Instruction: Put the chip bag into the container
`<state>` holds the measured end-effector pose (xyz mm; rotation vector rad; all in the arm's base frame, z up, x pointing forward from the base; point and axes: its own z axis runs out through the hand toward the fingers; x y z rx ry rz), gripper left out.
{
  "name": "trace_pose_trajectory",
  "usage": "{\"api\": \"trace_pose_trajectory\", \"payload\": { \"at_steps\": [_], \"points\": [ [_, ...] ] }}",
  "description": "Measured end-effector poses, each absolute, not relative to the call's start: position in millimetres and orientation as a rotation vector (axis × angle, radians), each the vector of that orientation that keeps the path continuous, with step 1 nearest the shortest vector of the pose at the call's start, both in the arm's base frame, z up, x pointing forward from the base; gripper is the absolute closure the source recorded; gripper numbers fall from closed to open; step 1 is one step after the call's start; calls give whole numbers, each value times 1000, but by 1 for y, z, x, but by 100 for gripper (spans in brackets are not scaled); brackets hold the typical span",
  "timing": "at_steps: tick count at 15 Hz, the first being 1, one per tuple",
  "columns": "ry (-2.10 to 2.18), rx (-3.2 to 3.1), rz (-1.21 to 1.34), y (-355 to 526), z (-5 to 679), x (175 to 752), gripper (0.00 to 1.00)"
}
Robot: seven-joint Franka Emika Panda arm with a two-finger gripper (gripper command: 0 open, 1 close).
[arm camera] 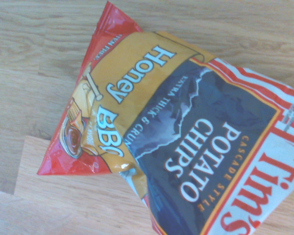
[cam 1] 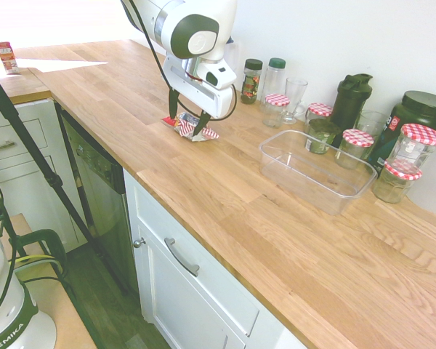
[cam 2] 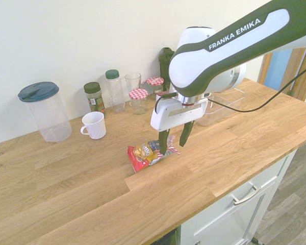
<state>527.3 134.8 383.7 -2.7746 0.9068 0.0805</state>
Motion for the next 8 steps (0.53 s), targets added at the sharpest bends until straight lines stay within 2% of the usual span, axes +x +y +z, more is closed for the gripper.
{"api": "trace_pose_trajectory", "payload": {
  "at_steps": [8],
  "points": [
    [884,-2779,49,145,371,533,100]
  ]
}}
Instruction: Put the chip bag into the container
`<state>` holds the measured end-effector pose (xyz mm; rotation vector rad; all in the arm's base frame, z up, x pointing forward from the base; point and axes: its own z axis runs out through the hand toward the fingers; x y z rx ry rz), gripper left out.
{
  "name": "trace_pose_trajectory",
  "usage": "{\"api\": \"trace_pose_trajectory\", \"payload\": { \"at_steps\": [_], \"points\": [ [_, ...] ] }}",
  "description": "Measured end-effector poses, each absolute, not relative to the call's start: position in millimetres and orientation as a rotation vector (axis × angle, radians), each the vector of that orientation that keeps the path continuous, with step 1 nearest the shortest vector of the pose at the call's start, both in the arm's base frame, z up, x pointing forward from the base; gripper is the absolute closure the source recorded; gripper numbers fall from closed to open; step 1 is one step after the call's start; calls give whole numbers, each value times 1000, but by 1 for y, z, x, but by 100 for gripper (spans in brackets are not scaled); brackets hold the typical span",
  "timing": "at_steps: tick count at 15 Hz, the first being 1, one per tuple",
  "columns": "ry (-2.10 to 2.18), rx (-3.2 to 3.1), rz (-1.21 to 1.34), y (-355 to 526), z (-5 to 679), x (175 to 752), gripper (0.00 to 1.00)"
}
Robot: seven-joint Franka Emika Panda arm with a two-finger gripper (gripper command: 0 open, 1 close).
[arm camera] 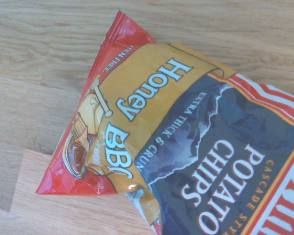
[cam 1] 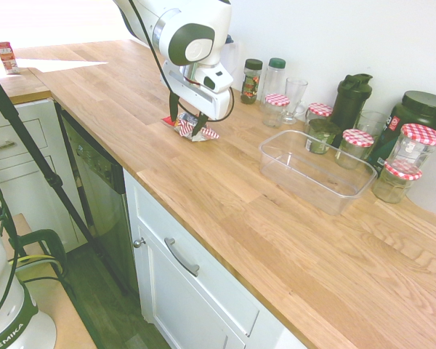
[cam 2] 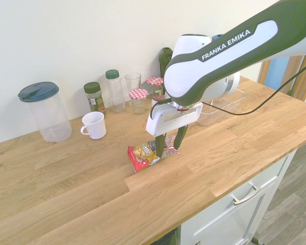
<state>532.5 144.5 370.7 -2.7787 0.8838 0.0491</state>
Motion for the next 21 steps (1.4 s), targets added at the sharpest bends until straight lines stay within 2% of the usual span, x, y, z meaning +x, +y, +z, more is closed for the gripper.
{"api": "trace_pose_trajectory", "payload": {
  "at_steps": [17,21],
  "points": [
    [884,-2792,49,132,369,543,100],
    [864,-2804,-64,125,409,523,100]
  ]
}}
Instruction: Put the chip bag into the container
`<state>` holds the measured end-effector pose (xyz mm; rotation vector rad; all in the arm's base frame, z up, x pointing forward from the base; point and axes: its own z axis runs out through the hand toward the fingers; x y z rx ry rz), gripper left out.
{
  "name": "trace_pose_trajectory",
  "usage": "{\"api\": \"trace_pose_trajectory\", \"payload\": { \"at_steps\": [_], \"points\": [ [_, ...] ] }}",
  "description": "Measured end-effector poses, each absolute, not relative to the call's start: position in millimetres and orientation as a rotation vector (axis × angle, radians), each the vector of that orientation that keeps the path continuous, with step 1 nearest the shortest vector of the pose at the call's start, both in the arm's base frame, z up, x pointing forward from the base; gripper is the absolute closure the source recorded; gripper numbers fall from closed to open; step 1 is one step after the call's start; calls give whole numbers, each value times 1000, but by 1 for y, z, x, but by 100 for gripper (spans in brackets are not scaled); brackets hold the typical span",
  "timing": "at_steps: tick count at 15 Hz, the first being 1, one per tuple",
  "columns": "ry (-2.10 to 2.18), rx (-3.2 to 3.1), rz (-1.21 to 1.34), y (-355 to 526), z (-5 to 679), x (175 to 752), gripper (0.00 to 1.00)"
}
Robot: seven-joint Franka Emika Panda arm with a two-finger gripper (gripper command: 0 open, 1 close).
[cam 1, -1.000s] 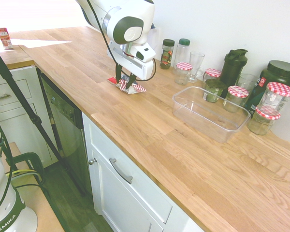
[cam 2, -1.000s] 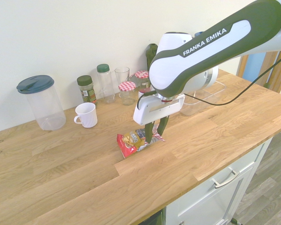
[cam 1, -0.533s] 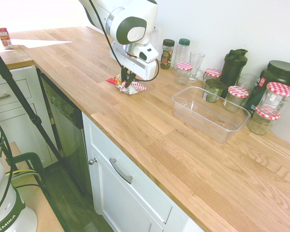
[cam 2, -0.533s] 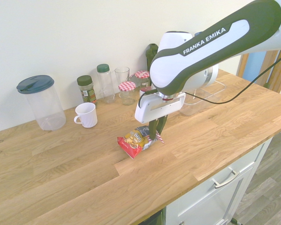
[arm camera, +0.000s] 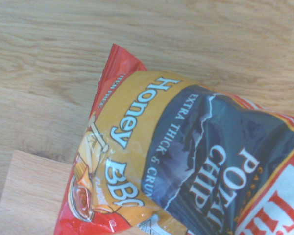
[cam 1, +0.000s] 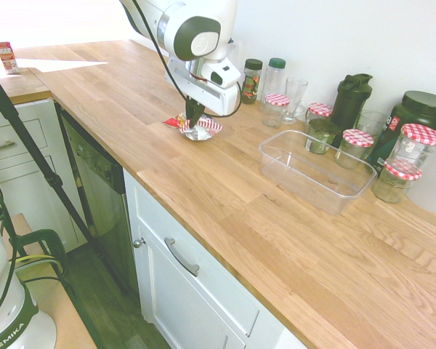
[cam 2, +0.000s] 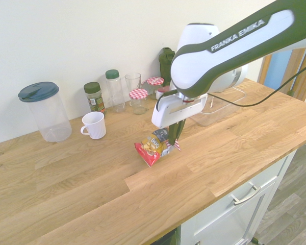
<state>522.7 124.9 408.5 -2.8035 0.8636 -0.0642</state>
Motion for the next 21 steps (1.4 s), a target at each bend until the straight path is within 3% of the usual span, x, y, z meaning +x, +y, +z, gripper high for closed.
{"api": "trace_pose_trajectory", "payload": {
  "at_steps": [4,10,21],
  "points": [
    [964,-2778,-265,96,477,471,100],
    [1148,-2714,-339,-47,506,433,100],
    [1190,-2735,-312,-149,500,481,100]
  ]
}}
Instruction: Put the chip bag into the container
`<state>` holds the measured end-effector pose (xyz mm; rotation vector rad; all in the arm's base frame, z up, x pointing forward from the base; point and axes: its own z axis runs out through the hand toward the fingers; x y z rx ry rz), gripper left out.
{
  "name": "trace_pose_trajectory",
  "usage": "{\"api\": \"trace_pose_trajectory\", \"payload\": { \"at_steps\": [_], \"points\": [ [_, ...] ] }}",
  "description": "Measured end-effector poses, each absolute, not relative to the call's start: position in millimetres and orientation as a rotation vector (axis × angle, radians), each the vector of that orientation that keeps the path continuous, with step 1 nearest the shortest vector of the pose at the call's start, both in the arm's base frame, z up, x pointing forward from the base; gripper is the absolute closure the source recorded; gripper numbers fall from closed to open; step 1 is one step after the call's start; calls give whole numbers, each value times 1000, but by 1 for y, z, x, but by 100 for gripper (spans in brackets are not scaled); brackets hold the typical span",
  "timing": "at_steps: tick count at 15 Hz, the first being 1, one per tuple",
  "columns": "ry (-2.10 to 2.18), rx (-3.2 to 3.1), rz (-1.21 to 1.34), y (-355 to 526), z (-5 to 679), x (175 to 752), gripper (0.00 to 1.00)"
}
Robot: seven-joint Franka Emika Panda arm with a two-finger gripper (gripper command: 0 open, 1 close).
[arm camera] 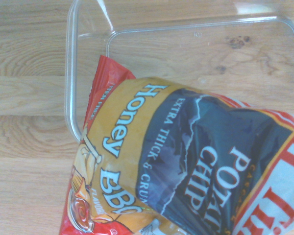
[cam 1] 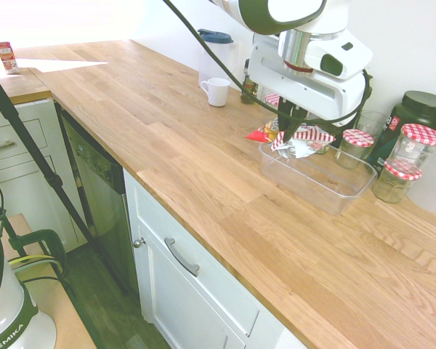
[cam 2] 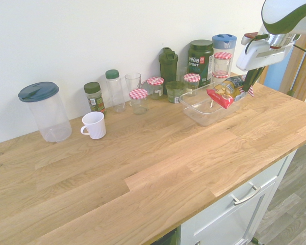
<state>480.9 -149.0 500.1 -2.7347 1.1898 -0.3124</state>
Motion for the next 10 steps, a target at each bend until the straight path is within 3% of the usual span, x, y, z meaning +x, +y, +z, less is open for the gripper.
{"api": "trace_pose_trajectory", "payload": {
  "at_steps": [10],
  "points": [
    [1152,-2801,-286,-144,469,535,100]
  ]
}}
